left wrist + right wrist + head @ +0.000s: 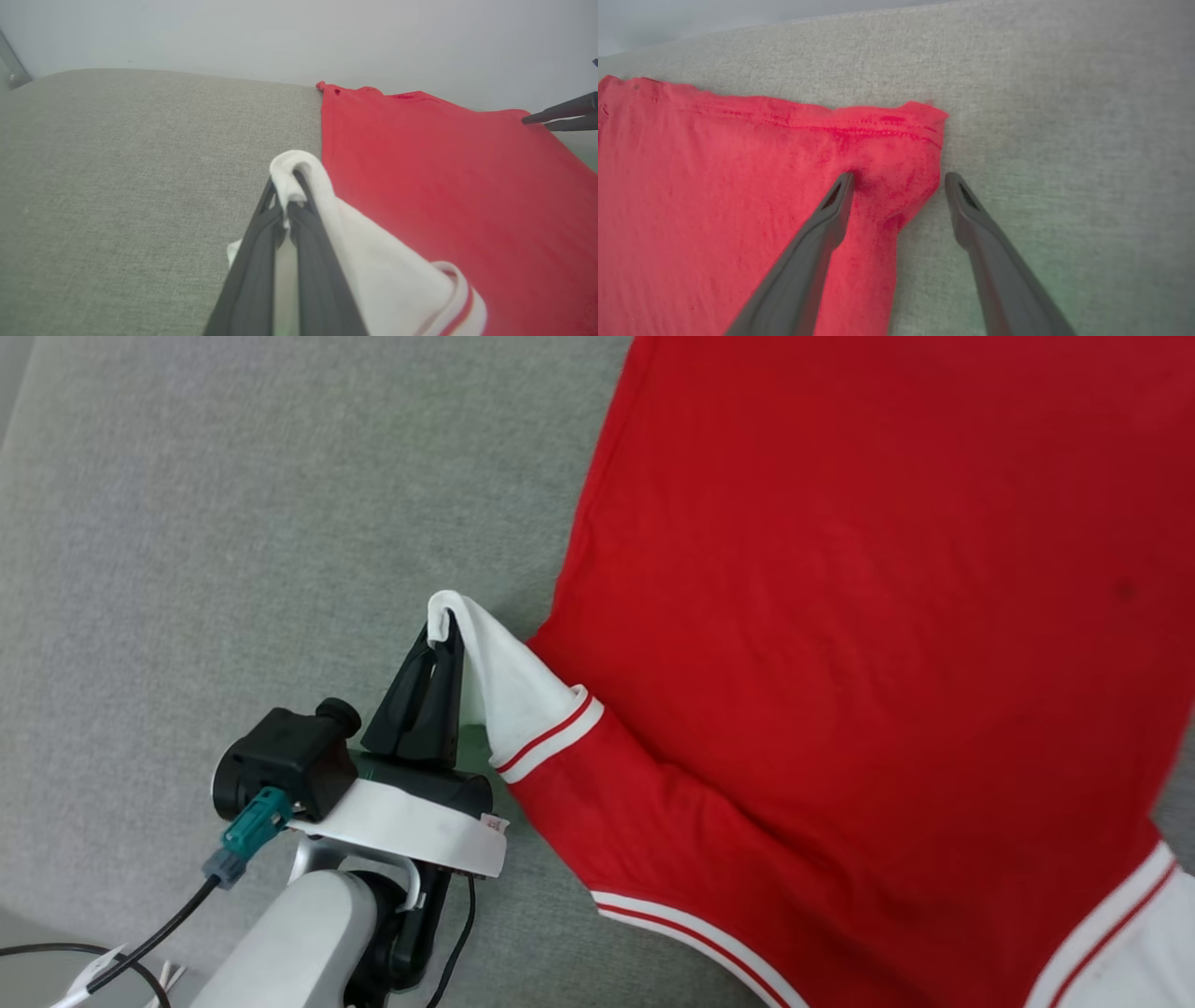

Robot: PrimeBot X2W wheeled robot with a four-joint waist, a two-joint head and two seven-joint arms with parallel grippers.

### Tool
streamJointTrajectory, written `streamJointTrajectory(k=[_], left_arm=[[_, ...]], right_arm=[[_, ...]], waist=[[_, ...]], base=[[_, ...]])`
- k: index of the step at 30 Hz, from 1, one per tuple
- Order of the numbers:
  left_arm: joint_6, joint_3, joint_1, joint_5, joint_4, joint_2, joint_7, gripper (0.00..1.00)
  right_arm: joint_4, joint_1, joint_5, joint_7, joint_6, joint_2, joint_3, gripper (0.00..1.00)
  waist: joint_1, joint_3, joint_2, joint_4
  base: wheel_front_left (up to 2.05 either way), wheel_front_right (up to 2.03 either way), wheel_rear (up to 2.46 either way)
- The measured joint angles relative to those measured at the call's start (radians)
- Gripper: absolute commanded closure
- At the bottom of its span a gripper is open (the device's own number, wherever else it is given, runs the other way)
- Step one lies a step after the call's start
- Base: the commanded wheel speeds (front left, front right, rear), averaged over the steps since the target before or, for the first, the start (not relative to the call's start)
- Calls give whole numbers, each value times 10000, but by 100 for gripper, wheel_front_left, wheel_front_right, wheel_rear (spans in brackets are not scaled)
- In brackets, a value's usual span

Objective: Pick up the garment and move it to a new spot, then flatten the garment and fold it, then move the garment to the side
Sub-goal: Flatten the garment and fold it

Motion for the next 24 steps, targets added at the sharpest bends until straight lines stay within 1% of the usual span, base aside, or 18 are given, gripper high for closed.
streamJointTrajectory(k=[3, 6, 7, 8, 9, 13, 17, 20, 24], left_arm=[[-134, -104, -119, 54, 182, -117, -117, 100], [-251, -115, -169, 19, 364, -249, -198, 100], [-278, -96, -186, 21, 405, -245, -226, 100], [-318, -81, -226, 19, 451, -244, -249, 100], [-341, -79, -267, 17, 485, -247, -253, 100], [-433, -105, -337, -33, 650, -272, -290, 100], [-504, -146, -335, -54, 884, -276, -293, 100], [-502, -115, -230, -155, 1081, -215, -288, 100], [-414, 10, 216, -349, 1312, -38, -203, 100]], right_arm=[[244, -195, -324, 82, 0, 44, -144, 0], [481, -345, -516, 510, 8, -79, -343, 0], [523, -366, -573, 633, 8, -109, -430, 36], [564, -397, -608, 754, 8, -128, -525, 92], [591, -420, -679, 819, 8, -140, -575, 100], [585, -312, -821, 872, 4, -115, -619, 100], [199, 117, -907, 842, 4, -221, -215, 100], [-242, 588, -802, 840, 4, -464, 182, 100], [-1151, 1132, -391, 940, 2, -853, 631, 100]], waist=[[0, 312, 0, 318], [-2, 468, 0, 603], [-4, 500, 0, 662], [-5, 518, 0, 702], [-4, 508, 0, 717], [-4, 340, 0, 715], [-3, -7, 0, 662], [-3, -387, 0, 528], [-3, -977, 0, 199]], base=[[0, 0, 0], [0, 0, 0], [0, 0, 0], [0, 0, 0], [0, 0, 0], [0, 0, 0], [0, 0, 0], [0, 0, 0], [0, 0, 0]])
